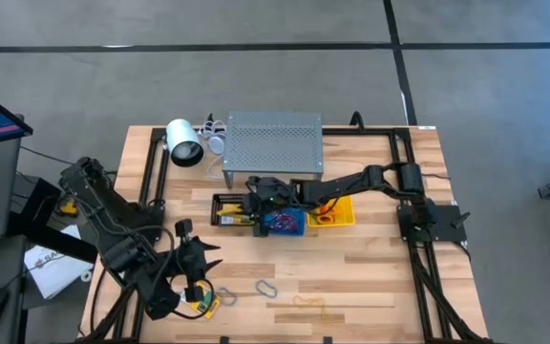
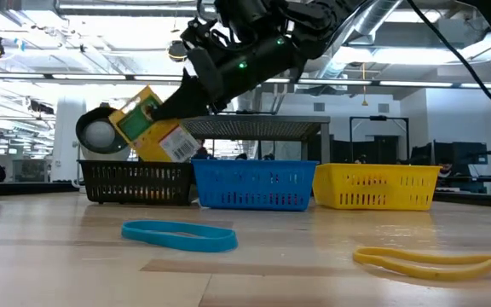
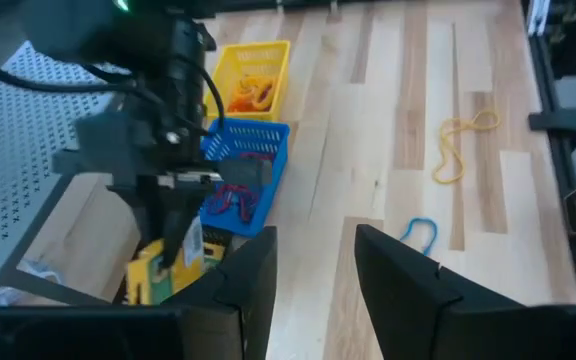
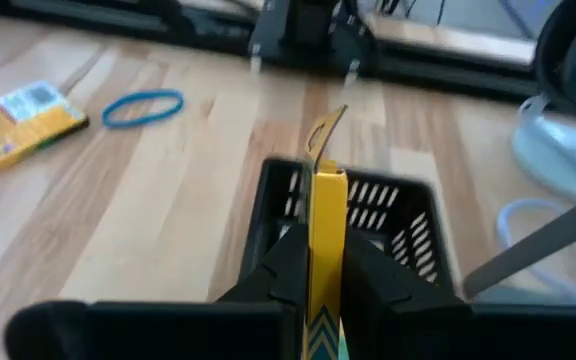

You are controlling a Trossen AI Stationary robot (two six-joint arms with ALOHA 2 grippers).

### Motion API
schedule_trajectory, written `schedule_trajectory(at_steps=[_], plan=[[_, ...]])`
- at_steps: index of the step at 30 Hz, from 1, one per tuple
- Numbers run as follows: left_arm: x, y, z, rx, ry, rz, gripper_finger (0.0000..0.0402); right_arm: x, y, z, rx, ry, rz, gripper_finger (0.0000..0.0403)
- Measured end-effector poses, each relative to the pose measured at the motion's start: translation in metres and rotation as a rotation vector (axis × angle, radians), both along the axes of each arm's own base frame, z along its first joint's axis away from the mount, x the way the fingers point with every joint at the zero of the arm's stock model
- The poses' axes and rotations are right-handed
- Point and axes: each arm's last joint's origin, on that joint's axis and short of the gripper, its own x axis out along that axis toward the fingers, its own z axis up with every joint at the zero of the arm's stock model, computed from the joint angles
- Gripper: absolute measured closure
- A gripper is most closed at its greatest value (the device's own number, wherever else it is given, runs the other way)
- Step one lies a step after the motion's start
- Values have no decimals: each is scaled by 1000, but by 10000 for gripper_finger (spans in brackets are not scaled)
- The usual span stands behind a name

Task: Pick & Place Office Desk Supplies
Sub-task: Put the top box of crayons into the black bin

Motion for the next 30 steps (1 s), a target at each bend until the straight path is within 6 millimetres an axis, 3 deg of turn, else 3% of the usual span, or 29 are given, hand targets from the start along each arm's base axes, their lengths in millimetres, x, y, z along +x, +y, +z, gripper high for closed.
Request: schedule_trajectory(at_steps=[17,30], plan=[[-1,3,4,-11,-24,8,271,-4,-4,-8,2,82,-11,362],[-1,3,4,-11,-23,7,271,-4,-4,-7,-7,73,0,311]])
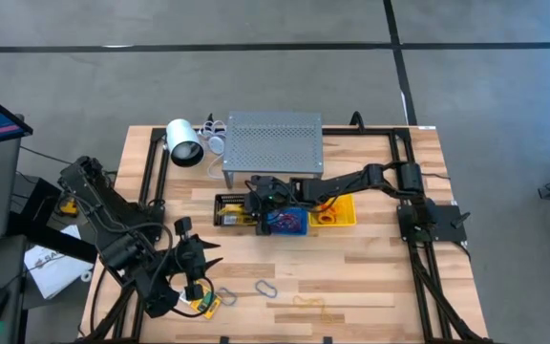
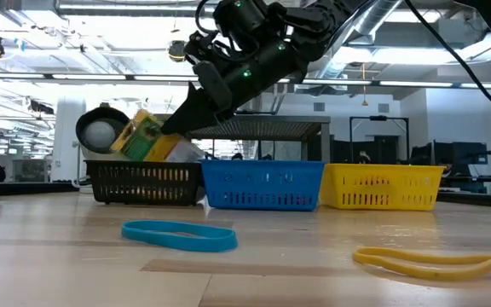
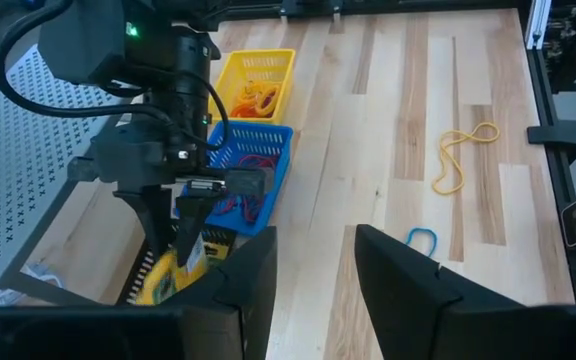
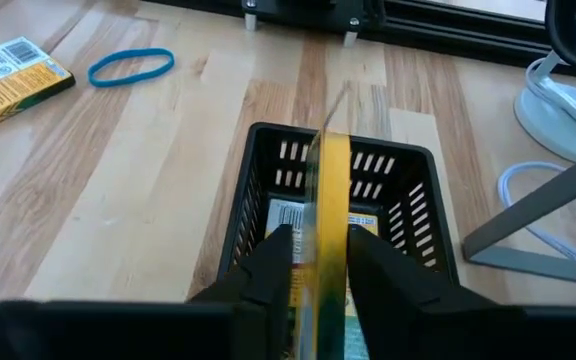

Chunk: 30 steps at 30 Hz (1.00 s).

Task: Pick & Place Office Desk Supplies
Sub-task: Put the top box of crayons into the black bin, then put the blue rubber band into the blue bin

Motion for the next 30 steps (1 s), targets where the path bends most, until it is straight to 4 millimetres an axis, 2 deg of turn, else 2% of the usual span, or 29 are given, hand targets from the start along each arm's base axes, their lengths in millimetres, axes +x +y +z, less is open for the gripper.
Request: schedule_trajectory(at_steps=[6,11,16,19,24,30], plan=[[0,0,-1,2,2,0,271,6,0,14,-5,-18,3,236],[0,0,-10,23,25,-1,271,11,0,27,-6,-36,4,184],[-1,2,-23,58,55,0,271,13,5,36,-20,-37,24,165],[-2,2,-29,78,72,0,271,8,12,51,-57,-46,61,163],[-5,5,-38,122,109,-1,271,-18,20,87,-98,-21,107,163],[-5,8,-45,150,132,3,271,-71,27,121,-59,-48,101,163]])
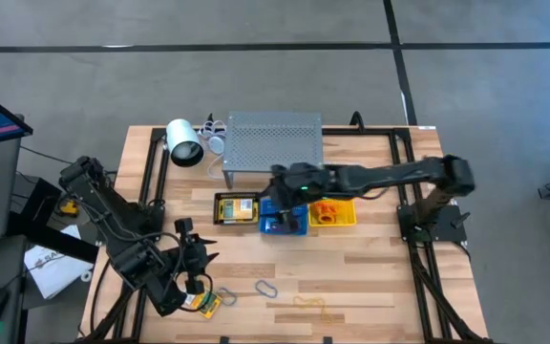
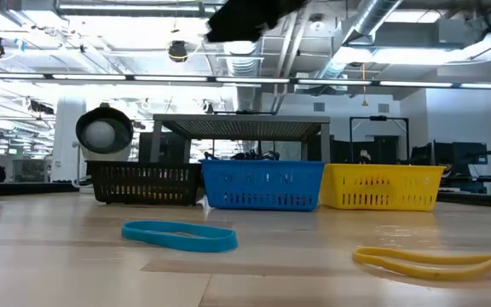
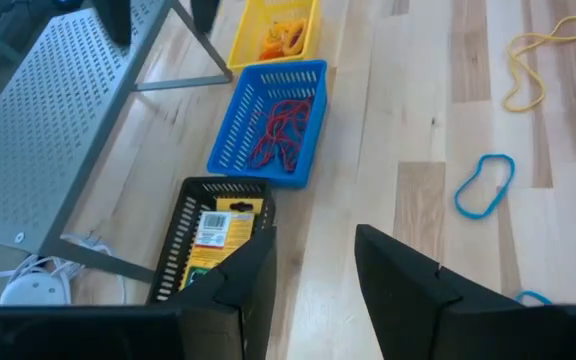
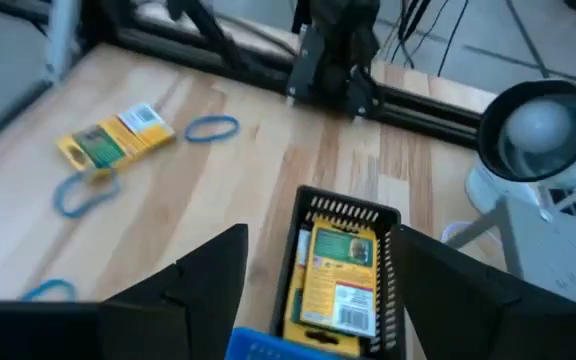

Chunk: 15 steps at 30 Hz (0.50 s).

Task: Pick & Place Office Desk Supplies
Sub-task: Put the blue rubber band into the blue bin

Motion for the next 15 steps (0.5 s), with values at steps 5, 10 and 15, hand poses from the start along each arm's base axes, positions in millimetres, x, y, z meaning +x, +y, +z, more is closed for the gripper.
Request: schedule_trajectory(at_steps=[5,10,15], plan=[[4,3,0,-10,-13,21,271,-53,8,2,116,-180,14,163],[7,5,2,16,-52,41,271,-113,15,-8,230,-453,52,163],[-15,9,16,67,-317,99,271,-163,19,-10,274,-618,93,163]])
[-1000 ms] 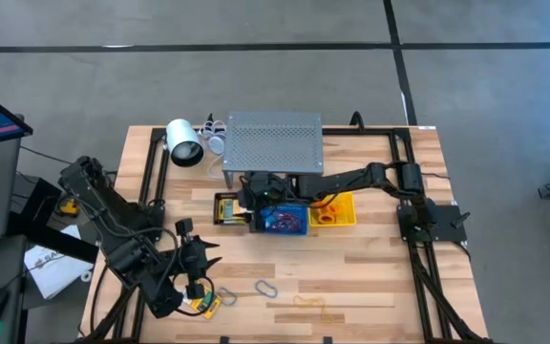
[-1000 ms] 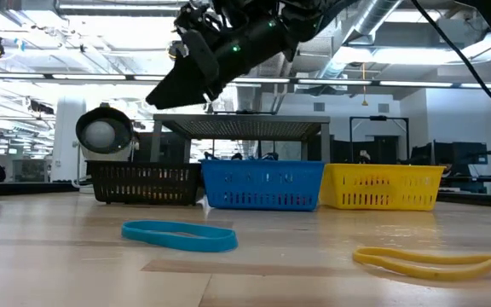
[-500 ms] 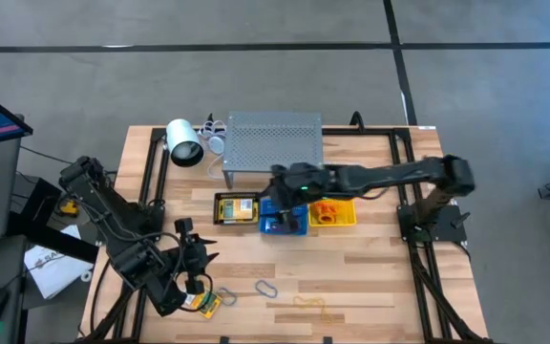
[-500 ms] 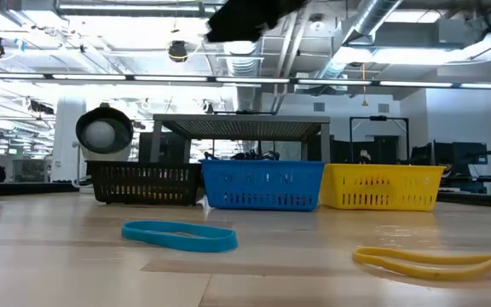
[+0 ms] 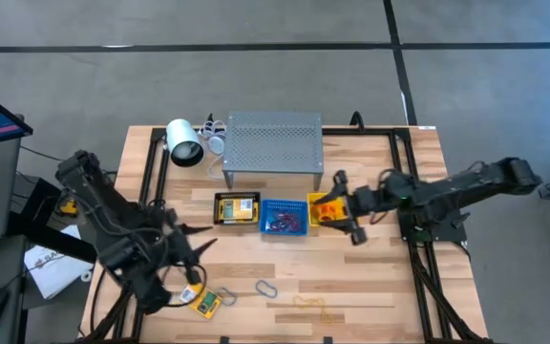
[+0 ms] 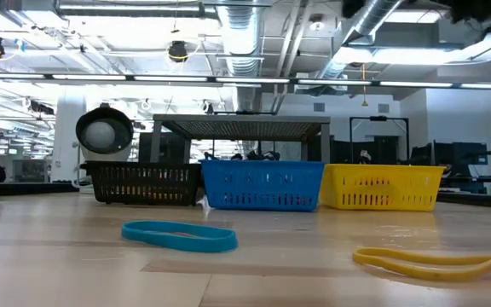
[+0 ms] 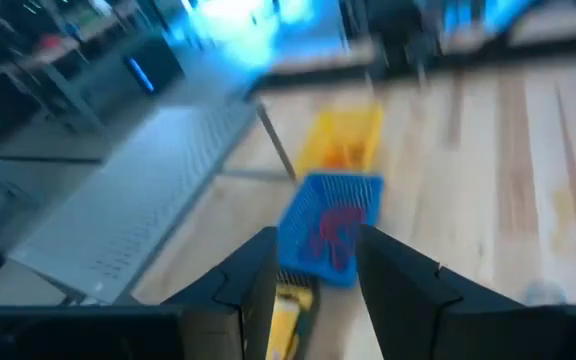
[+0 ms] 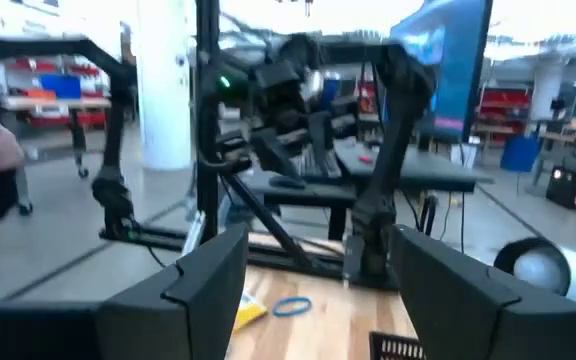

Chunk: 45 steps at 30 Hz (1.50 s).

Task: Pick & Place Office Desk Supplies
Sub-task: Put the blue rubber band into the blue bin

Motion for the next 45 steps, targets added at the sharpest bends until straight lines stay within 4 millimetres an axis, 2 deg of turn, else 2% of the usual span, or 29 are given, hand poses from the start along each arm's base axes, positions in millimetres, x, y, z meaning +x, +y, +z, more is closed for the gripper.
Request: schedule_trajectory(at_steps=[4,8,12,16,19,23,26,31,36,39,45], plan=[[-26,17,-1,-43,-177,22,271,-23,2,5,7,-27,10,163],[-43,40,-14,-145,-284,42,271,-34,1,8,-3,0,12,163],[-49,60,-29,-215,-357,72,271,-34,0,5,-9,36,7,163],[-45,71,-35,-251,-407,65,271,-28,-2,-2,-16,80,-10,163],[-34,79,-35,-285,-428,-71,271,-23,-5,-7,-20,104,-25,163],[-21,89,-36,-272,-536,-421,271,-21,-8,-9,-22,115,-42,163],[-20,97,-44,-251,-490,-510,271,-22,-9,-9,-10,124,-43,163],[-24,109,-59,-318,-404,-449,271,-28,-9,-9,-11,163,-38,163],[-35,109,-66,-416,-373,-595,271,-31,-9,-8,-10,159,-38,163],[-42,110,-66,-503,-351,-655,271,-31,-9,-8,-10,162,-38,163],[-47,112,-71,-754,-318,-567,271,-31,-9,-10,19,183,-36,163]])
